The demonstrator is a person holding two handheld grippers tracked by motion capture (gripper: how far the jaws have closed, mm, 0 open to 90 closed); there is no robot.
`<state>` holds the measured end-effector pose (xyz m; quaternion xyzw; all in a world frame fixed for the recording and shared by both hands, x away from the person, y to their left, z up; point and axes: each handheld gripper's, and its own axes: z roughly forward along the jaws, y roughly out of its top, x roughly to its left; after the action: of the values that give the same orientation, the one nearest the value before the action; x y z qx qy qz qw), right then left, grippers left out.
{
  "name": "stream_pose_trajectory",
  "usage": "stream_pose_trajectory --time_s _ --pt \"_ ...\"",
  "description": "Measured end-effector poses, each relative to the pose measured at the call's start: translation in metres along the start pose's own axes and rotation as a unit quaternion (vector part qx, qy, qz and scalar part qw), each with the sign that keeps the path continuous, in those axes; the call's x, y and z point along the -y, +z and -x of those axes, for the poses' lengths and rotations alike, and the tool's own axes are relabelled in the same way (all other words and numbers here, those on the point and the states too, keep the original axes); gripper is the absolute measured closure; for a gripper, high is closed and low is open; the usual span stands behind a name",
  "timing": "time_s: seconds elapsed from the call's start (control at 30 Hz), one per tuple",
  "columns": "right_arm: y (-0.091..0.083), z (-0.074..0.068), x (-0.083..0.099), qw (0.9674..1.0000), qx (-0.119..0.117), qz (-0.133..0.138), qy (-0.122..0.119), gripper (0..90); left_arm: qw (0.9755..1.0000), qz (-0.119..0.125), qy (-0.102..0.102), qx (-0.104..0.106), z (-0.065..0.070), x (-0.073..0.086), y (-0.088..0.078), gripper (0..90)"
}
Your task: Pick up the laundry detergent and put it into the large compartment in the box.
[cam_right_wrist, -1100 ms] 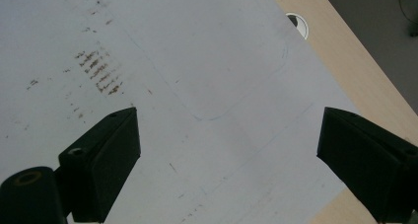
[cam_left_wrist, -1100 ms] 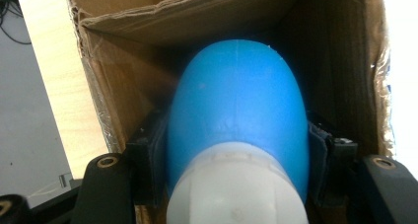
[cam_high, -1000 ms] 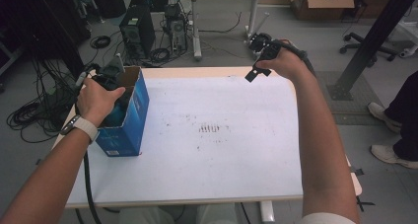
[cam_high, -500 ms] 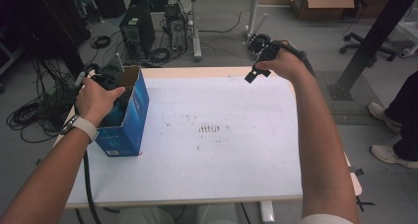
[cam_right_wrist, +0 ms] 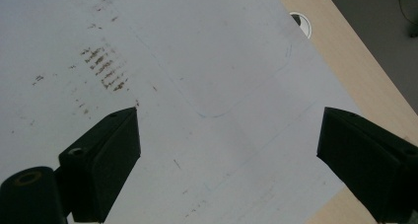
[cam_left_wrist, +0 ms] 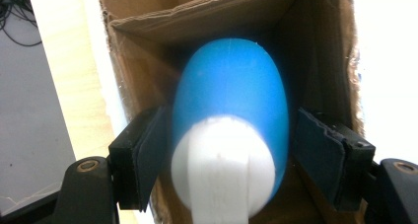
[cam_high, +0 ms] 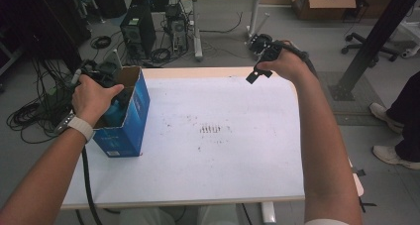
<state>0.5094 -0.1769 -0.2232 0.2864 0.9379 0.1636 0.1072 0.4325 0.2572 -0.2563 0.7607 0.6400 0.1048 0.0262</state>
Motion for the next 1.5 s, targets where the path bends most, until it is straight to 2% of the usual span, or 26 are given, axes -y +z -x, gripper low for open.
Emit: stream_pose_trajectory --time_s 0.17,0.63,0.97,1.17,1.3,1.4,1.5 --pt "-0.003 -0.001 0.001 1.0 0.001 0.002 0.0 9.1 1.0 0.008 0.002 -0.003 0.0 0.003 -0.012 26.5" --pt "-0.018 -0.011 0.006 0.9999 0.008 0.014 -0.004 9.2 0.9997 0.017 0.018 0.01 0.012 0.015 -0.054 23.7" --pt "-0.025 -0.019 0.009 0.9998 0.01 0.019 -0.004 9.2 0.9979 0.036 0.048 0.023 0.03 0.029 -0.096 22.1" --pt "-0.029 -0.022 0.013 0.9997 0.01 0.02 -0.003 9.2 0.9956 0.041 0.075 0.039 0.046 0.037 -0.113 21.7" --pt "-0.031 -0.023 0.015 0.9997 0.011 0.023 -0.002 9.2 0.9925 0.051 0.102 0.044 0.062 0.044 -0.126 21.0" --pt "-0.033 -0.025 0.016 0.9996 0.011 0.024 -0.003 9.2 0.9897 0.05 0.126 0.046 0.074 0.049 -0.133 20.3" --pt "-0.035 -0.027 0.016 0.9995 0.013 0.027 -0.002 9.2 0.9865 0.052 0.143 0.059 0.085 0.052 -0.136 19.4"
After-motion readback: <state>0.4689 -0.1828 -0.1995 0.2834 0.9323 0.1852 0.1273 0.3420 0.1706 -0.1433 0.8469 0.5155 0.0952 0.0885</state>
